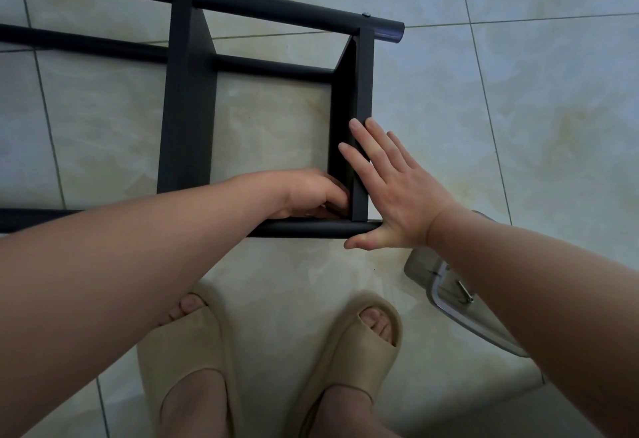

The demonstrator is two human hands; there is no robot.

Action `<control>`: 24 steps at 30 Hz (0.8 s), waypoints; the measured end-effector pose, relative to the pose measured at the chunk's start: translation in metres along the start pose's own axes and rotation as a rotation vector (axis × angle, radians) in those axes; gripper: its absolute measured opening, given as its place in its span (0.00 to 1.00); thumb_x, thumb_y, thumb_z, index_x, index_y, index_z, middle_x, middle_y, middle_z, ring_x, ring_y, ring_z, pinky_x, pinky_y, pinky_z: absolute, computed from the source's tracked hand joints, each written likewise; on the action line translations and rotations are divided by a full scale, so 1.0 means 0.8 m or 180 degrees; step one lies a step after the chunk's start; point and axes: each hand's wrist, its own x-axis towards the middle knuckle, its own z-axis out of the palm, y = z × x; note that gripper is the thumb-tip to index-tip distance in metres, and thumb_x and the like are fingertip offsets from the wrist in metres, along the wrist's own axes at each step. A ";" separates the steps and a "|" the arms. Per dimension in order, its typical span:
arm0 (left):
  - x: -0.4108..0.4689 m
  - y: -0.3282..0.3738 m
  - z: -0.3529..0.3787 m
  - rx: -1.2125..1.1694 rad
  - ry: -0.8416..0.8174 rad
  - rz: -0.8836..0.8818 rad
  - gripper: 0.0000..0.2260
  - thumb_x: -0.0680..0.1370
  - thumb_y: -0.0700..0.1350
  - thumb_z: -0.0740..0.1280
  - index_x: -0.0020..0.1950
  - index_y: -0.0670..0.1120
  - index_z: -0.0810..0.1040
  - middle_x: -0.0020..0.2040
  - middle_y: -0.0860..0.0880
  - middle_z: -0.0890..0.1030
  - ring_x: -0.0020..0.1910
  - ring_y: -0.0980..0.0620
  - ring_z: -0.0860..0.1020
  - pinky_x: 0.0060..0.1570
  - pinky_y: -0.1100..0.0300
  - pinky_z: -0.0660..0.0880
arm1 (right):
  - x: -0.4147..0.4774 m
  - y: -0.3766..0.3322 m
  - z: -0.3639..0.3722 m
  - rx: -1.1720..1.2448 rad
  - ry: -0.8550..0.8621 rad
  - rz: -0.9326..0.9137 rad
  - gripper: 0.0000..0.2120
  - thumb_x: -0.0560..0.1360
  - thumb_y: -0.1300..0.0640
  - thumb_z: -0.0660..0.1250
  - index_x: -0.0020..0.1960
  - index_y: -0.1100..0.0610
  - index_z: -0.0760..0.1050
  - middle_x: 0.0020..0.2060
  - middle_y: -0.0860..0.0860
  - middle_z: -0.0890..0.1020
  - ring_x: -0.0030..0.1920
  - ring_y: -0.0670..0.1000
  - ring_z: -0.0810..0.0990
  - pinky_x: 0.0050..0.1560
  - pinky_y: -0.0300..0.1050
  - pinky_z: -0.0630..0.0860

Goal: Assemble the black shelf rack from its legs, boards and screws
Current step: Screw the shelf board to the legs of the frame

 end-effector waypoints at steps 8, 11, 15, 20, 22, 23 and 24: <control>-0.001 0.001 0.000 0.0322 0.0038 -0.0024 0.07 0.76 0.32 0.65 0.47 0.42 0.80 0.33 0.49 0.80 0.32 0.54 0.78 0.35 0.63 0.74 | 0.000 0.001 0.000 0.0012 -0.0003 -0.0003 0.59 0.68 0.19 0.56 0.81 0.63 0.53 0.81 0.63 0.50 0.81 0.64 0.46 0.77 0.67 0.55; -0.003 0.002 -0.001 0.0081 -0.0026 -0.0046 0.08 0.77 0.30 0.64 0.47 0.40 0.79 0.33 0.50 0.82 0.31 0.56 0.81 0.32 0.67 0.75 | 0.000 0.000 0.000 0.0041 0.0006 0.0003 0.59 0.68 0.19 0.56 0.81 0.63 0.53 0.81 0.63 0.50 0.81 0.64 0.47 0.77 0.67 0.55; -0.007 0.004 0.002 0.0366 0.0079 -0.0113 0.06 0.76 0.36 0.66 0.51 0.36 0.80 0.42 0.43 0.81 0.42 0.48 0.80 0.46 0.57 0.76 | 0.001 -0.001 0.000 0.0069 -0.0013 0.0011 0.59 0.68 0.20 0.56 0.81 0.63 0.53 0.81 0.63 0.50 0.81 0.65 0.47 0.77 0.67 0.55; -0.004 0.001 0.001 0.0396 0.0138 -0.0056 0.06 0.76 0.34 0.67 0.51 0.35 0.81 0.41 0.41 0.79 0.41 0.47 0.77 0.43 0.58 0.72 | 0.001 -0.001 0.000 0.0075 -0.0043 0.0017 0.59 0.68 0.20 0.56 0.81 0.63 0.53 0.81 0.63 0.50 0.81 0.64 0.47 0.77 0.67 0.55; -0.002 0.000 -0.001 0.0259 0.0075 -0.0044 0.06 0.76 0.32 0.66 0.46 0.40 0.81 0.35 0.47 0.80 0.33 0.52 0.78 0.35 0.65 0.73 | 0.000 -0.001 0.000 0.0048 -0.0078 0.0019 0.59 0.68 0.19 0.56 0.81 0.63 0.52 0.81 0.63 0.49 0.81 0.64 0.46 0.78 0.67 0.55; -0.001 0.000 -0.002 0.0160 0.0046 -0.0044 0.08 0.77 0.31 0.65 0.46 0.42 0.81 0.33 0.49 0.81 0.31 0.55 0.79 0.32 0.67 0.73 | 0.000 -0.001 0.000 0.0037 -0.0090 0.0018 0.59 0.68 0.19 0.55 0.81 0.63 0.52 0.81 0.63 0.49 0.81 0.64 0.46 0.78 0.67 0.55; 0.000 -0.001 -0.003 0.0067 0.0032 -0.0054 0.09 0.77 0.31 0.65 0.46 0.42 0.81 0.33 0.49 0.82 0.32 0.55 0.80 0.33 0.67 0.74 | 0.000 0.000 0.000 0.0031 -0.0095 0.0016 0.59 0.68 0.19 0.55 0.81 0.63 0.52 0.81 0.63 0.49 0.81 0.64 0.46 0.78 0.67 0.55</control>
